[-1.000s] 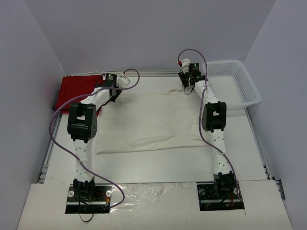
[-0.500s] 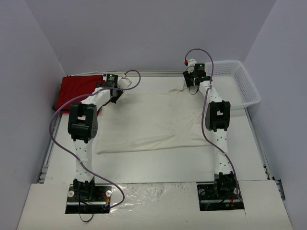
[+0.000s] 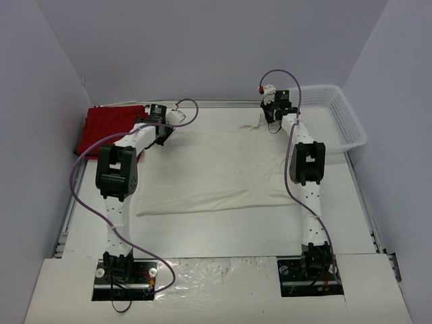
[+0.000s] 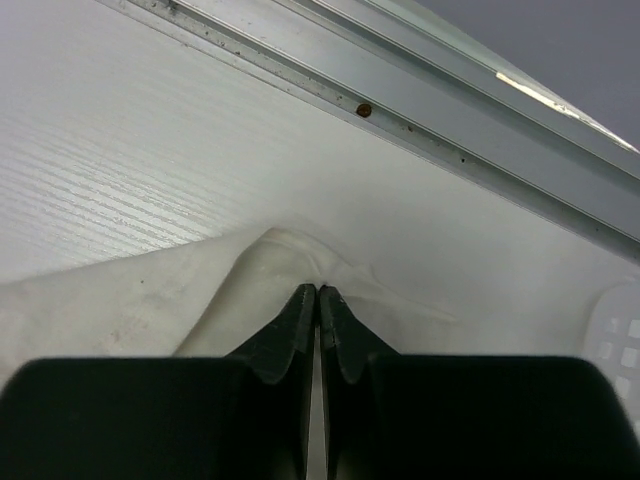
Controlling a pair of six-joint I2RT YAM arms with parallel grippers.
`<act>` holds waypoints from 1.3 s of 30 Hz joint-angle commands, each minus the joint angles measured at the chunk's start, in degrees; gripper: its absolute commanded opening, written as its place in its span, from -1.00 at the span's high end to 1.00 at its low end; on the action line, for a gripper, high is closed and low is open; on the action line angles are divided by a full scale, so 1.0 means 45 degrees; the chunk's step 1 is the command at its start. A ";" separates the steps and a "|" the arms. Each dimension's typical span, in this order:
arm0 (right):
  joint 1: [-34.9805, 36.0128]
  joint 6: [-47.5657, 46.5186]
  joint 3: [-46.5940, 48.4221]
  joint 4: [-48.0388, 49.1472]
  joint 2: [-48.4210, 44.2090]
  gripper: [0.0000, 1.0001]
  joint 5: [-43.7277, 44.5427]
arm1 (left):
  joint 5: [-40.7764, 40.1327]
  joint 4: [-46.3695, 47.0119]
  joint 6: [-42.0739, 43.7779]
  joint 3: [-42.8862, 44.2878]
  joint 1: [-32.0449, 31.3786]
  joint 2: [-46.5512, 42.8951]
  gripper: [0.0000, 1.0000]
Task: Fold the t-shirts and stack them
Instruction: Grap the side of the flattened tshirt furthest away from the robot with both arms
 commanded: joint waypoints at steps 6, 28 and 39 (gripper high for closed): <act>-0.0129 -0.0252 0.0081 -0.2171 0.0166 0.18 0.0356 | 0.0260 -0.0427 -0.0121 0.0778 -0.0053 -0.0118 0.95; -0.0500 0.1507 0.0297 -0.2210 0.1083 0.48 -0.1673 | 0.0104 -0.0642 -0.0082 0.1129 -0.0073 0.0486 0.95; -0.0325 0.0804 0.0921 -0.2230 0.0850 1.00 -0.0701 | 0.0143 -0.0740 -0.0335 0.1520 -0.0053 0.0526 0.95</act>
